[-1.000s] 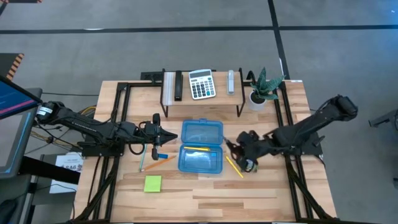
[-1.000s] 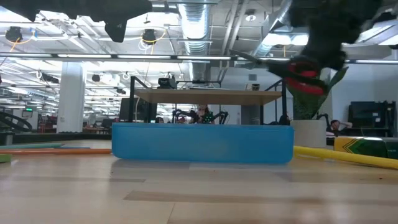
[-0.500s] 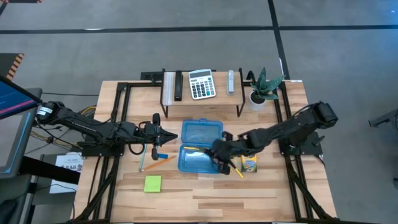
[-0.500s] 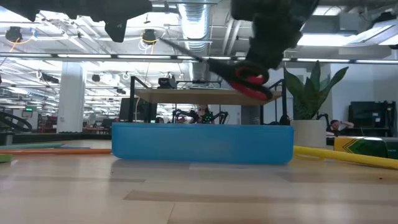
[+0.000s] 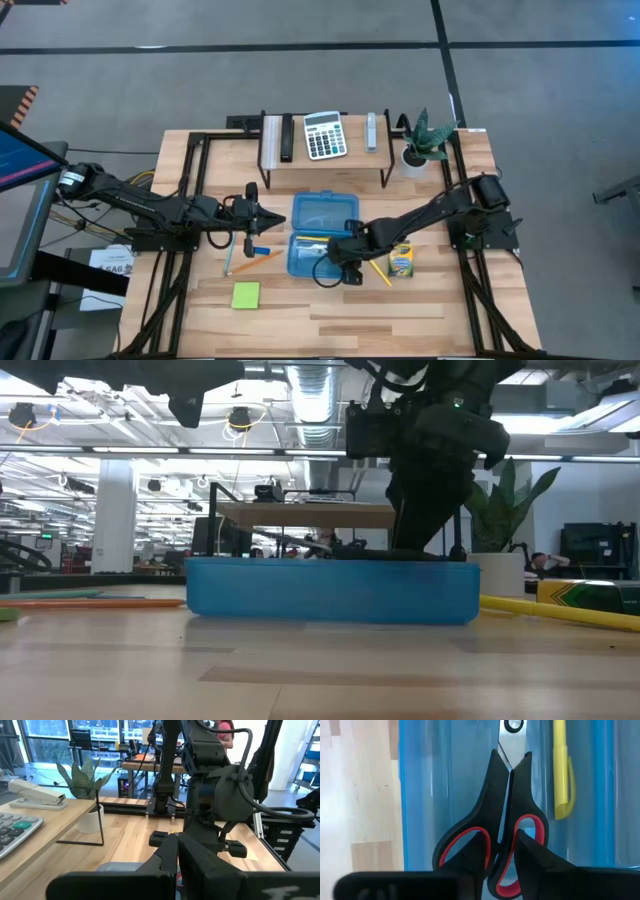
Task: Pack school essentials
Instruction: Put the black scissors into the blue supply box, then put the yellow pen into the blue supply box
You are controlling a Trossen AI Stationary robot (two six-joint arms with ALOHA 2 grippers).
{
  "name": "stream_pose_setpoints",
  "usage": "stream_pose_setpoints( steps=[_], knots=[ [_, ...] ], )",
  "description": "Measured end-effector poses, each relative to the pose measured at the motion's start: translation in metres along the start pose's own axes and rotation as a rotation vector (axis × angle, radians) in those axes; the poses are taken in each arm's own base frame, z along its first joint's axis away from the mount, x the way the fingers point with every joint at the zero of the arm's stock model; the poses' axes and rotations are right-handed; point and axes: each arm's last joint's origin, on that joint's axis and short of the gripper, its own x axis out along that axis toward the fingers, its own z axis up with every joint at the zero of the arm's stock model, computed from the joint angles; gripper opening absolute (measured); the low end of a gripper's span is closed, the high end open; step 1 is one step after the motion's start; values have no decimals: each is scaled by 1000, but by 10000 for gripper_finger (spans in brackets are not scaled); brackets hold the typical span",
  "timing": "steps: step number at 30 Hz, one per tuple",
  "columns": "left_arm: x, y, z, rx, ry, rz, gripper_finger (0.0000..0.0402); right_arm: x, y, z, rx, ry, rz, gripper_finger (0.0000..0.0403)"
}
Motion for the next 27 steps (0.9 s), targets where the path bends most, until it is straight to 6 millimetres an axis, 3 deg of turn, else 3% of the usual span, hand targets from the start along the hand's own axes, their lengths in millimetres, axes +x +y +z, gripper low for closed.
stream_pose_setpoints(
  steps=[10,16,22,27],
  knots=[
    [0,0,0,0,0,2,1,-7,-5,2,22,-10,-2,210],
    [0,0,0,0,5,2,1,-38,-3,-6,65,-1,-21,228],
    [0,0,-3,0,26,-1,1,-71,7,-44,108,-84,-83,216],
    [0,0,-1,-3,10,4,1,-61,4,-78,235,-129,-59,213]
  ],
)
